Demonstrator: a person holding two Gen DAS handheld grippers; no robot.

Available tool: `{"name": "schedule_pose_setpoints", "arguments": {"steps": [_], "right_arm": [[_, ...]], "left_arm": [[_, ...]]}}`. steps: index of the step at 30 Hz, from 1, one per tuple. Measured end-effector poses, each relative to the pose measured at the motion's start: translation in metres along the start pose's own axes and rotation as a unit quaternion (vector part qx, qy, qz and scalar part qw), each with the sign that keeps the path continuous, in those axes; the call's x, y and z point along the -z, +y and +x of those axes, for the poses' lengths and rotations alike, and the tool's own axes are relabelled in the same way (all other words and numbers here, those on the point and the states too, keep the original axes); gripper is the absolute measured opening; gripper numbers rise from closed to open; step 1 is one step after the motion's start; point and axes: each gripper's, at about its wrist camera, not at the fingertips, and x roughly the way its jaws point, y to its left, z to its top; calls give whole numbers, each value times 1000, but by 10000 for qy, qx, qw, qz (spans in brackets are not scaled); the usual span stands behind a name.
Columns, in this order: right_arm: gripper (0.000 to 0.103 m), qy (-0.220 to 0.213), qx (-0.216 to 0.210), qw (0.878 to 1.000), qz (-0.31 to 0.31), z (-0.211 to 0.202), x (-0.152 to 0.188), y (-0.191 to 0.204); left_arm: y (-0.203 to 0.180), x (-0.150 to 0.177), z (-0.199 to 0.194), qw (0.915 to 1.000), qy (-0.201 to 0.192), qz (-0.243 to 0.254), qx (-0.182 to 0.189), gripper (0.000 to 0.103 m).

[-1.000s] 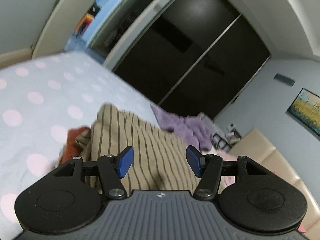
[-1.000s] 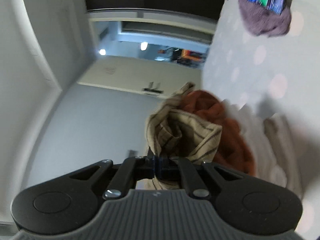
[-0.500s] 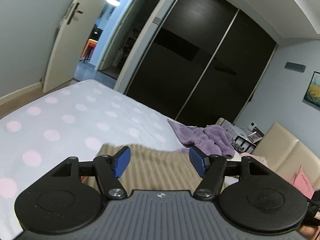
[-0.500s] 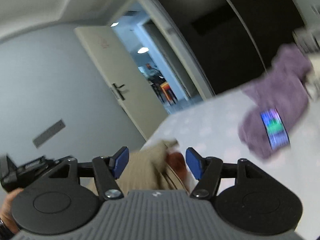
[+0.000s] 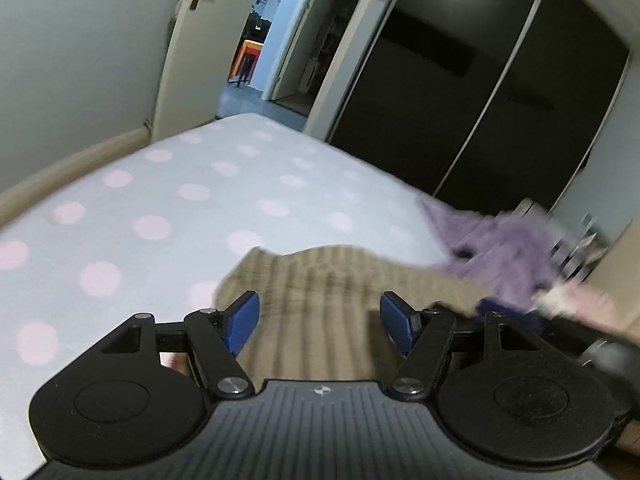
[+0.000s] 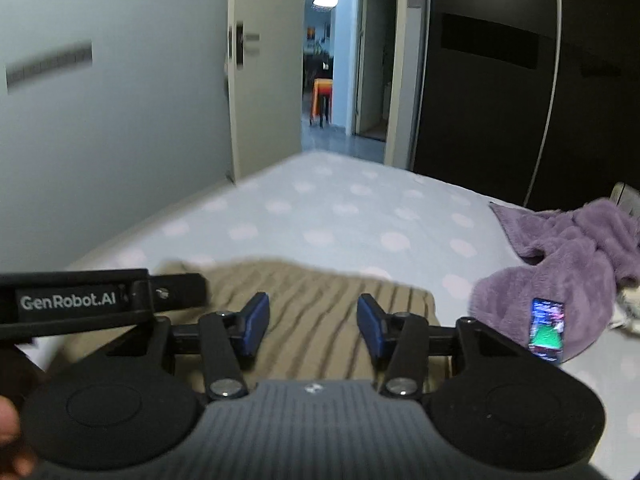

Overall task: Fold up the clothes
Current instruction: 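Pull both grippers back from the shirt on the stack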

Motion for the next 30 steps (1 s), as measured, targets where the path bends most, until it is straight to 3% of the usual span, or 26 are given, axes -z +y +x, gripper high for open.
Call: {"name": "schedule_pose_setpoints", "arguments": {"steps": [7, 12, 14, 19, 23, 30], "right_arm": [[54, -170, 594, 9941, 893, 3, 23, -61], [65, -642, 566, 9877, 1308, -46, 26, -80], [78, -818, 469, 9881, 1216, -68, 25, -71], [89, -880, 232, 9915, 930, -119, 24, -41], [94, -611, 150, 9944, 852, -149, 26, -22], [100, -224, 158, 9955, 912, -192, 33, -2]], "left_arm": [[15, 4, -10, 9998, -5, 7, -222, 66], [1, 0, -59, 9990, -244, 293, -231, 68], [-11, -2, -79, 9983, -287, 436, -249, 74], [-42, 4, -119, 9934, -80, 935, -654, 76], [-57, 16, -135, 9888, 168, 1127, -963, 76], [-66, 42, -165, 9873, 267, 1097, -1120, 76]]}}
